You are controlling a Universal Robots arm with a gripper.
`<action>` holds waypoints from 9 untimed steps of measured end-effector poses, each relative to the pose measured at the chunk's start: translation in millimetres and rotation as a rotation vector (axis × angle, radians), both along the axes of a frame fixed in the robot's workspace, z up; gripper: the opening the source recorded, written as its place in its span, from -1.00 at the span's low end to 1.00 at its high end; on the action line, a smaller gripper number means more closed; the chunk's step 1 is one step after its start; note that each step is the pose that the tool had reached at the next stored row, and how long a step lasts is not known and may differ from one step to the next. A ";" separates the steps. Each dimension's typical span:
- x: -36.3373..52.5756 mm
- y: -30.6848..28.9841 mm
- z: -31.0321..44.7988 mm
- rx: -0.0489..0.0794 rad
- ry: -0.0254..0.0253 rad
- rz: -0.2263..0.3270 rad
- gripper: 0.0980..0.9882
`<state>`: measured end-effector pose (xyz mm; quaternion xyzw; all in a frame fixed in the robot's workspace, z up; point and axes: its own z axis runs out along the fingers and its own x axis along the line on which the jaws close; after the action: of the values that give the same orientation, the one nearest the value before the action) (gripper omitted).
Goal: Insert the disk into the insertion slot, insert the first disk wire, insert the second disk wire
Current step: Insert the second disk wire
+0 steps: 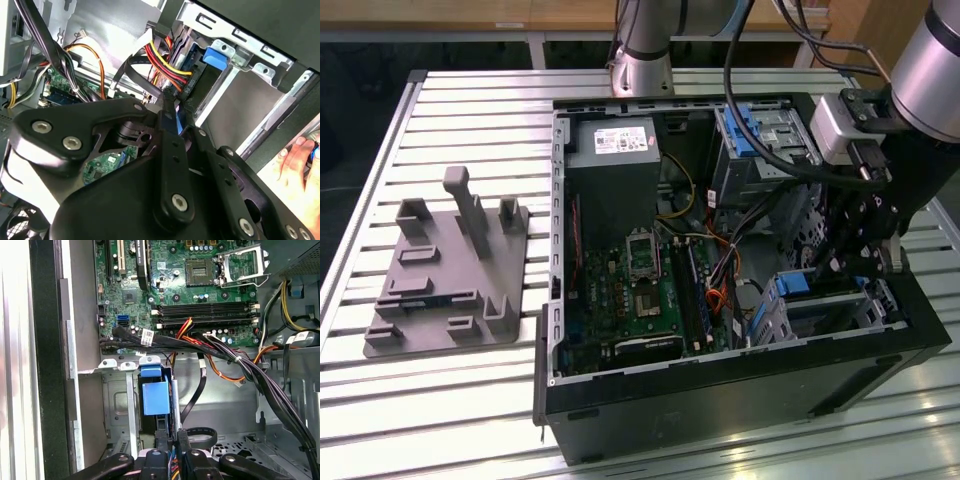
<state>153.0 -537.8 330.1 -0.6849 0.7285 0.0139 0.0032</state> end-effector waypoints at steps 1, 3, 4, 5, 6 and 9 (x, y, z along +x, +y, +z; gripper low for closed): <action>0.0 0.0 -0.1 0.000 0.0000 0.000 -0.78; 0.0 0.0 -0.6 0.000 0.0000 0.000 -0.78; 0.0 -0.1 -1.0 0.000 0.0000 0.000 -0.78; 0.1 -0.2 -1.6 0.000 0.0001 0.000 -0.78; 0.2 -0.3 -2.0 0.000 0.0000 0.000 -0.78; 0.4 -0.5 -3.4 0.000 0.0000 0.000 -0.78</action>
<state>153.4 -538.3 326.7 -0.6849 0.7285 0.0139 0.0033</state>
